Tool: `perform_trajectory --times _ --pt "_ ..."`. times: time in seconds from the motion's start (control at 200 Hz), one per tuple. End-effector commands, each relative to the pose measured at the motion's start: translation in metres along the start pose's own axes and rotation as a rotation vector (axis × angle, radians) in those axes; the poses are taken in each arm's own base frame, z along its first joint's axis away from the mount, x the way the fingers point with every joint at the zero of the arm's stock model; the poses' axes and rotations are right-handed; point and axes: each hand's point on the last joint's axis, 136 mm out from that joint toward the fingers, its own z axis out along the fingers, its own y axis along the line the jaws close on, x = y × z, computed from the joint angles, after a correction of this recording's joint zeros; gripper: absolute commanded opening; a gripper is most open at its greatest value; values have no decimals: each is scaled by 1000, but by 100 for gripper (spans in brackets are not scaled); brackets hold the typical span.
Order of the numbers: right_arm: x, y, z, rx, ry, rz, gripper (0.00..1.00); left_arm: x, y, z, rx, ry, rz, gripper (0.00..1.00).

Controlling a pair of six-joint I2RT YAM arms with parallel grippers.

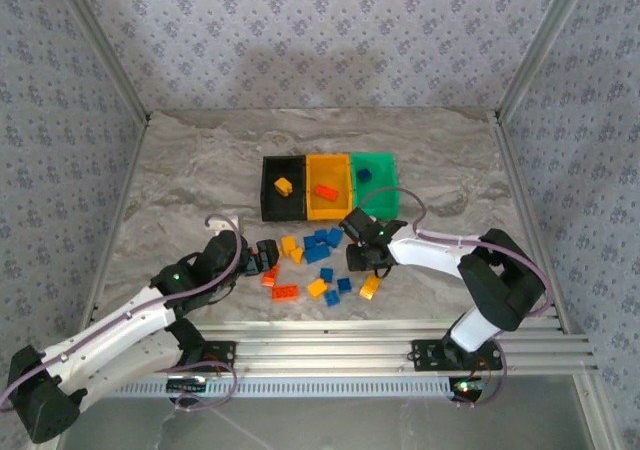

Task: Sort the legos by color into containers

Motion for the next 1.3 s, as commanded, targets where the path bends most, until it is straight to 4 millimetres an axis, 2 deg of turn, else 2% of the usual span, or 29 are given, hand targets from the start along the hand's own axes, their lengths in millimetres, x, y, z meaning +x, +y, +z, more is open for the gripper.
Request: perform_trajectory --times 0.0,0.165,0.305,0.44,0.54,0.575,0.59,0.62,0.705,0.854,0.964,1.119,1.219,1.299 --pt "-6 9 -5 -38 -3 -38 41 -2 1 0 -12 -7 3 100" --pt "-11 25 -17 -131 -24 -68 30 -3 2 0 -17 -10 9 100" --pt "-25 45 -47 -215 -77 -101 26 -3 6 -1 -33 -14 6 100" --pt "-60 62 -81 -281 -166 -88 26 -2 13 -3 -56 -24 -7 100" --pt "-100 68 -91 -277 -222 -60 27 -2 17 -5 -65 -32 -19 100" --pt "-112 69 -86 -262 -224 -48 27 -2 19 -5 -68 -32 -19 100" --pt "-125 72 -92 -266 -248 -41 27 -2 19 -5 -68 -32 -18 100" --pt "-137 71 -90 -253 -260 -26 27 -1 19 -6 -67 -30 -16 100" --pt "-169 65 -76 -197 -268 17 28 0 22 -8 -76 -25 -17 100" --pt "-209 54 -44 -113 -242 87 29 4 26 -9 -85 -13 -28 100" --pt "-230 52 -31 -76 -247 111 31 7 33 -9 -113 -5 -43 99" --pt "-234 47 -14 -40 -198 132 40 12 38 -5 -132 27 -57 99" --pt "-241 53 -22 -76 -221 146 60 15 41 -1 -140 55 -70 99" --pt "-245 58 -38 -98 -258 141 67 18 41 4 -136 81 -76 97"
